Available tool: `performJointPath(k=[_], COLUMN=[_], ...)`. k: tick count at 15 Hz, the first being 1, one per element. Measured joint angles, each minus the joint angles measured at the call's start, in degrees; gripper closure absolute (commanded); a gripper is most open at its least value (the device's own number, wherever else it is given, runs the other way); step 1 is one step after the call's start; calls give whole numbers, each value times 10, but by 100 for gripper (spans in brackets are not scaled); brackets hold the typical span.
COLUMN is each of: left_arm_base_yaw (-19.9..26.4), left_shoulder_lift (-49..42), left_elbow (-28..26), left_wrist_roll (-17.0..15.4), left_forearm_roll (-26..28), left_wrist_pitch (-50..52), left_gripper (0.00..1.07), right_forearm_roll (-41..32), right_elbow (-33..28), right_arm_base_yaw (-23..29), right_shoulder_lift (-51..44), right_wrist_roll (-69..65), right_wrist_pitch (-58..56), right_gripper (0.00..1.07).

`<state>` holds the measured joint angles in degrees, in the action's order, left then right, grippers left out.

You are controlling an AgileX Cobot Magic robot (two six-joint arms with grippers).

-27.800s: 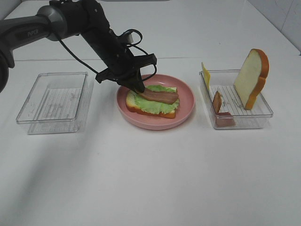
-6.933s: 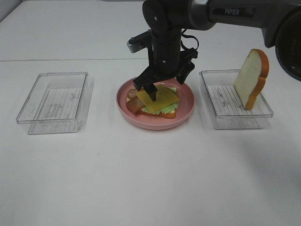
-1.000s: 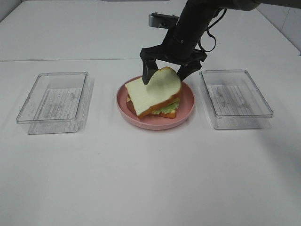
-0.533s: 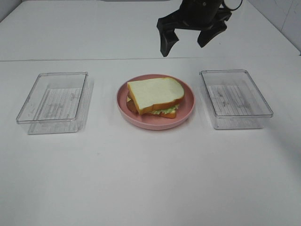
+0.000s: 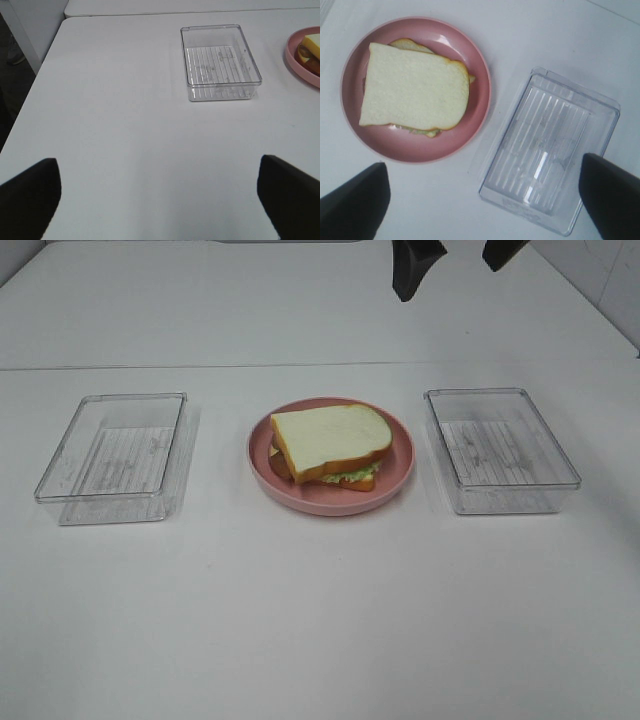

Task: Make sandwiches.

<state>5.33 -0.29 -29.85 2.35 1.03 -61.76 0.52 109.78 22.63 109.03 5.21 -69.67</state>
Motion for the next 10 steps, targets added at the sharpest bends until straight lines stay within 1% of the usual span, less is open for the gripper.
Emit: performJointPath(k=[2, 3, 4, 6, 7, 8, 9, 10], left_arm_base_yaw=[0, 0, 0, 0, 0, 0, 0, 0], left_shoulder_lift=[0, 0, 0, 0, 0, 0, 0, 0], left_elbow=[0, 0, 0, 0, 0, 0, 0, 0], left_wrist_roll=[0, 0, 0, 0, 0, 0, 0, 0], left_forearm_roll=[0, 0, 0, 0, 0, 0, 0, 0], left_wrist_pitch=[0, 0, 0, 0, 0, 0, 0, 0], left_gripper=[7, 7, 7, 7, 7, 7, 7, 7], right_forearm_roll=[4, 6, 16, 30, 32, 42, 45, 49], right_elbow=[-66, -80, -129, -193, -205, -266, -280, -320], right_arm_base_yaw=[0, 0, 0, 0, 0, 0, 0, 0], right_shoulder_lift=[-52, -62, -101, -154, -164, -210, -219, -244], right_wrist_roll=[-2, -3, -3, -14, -15, -23, -26, -30], right_wrist_pitch=[-1, -2, -2, -2, -2, -2, -2, -2], right_gripper=[8, 8, 8, 8, 8, 8, 8, 8])
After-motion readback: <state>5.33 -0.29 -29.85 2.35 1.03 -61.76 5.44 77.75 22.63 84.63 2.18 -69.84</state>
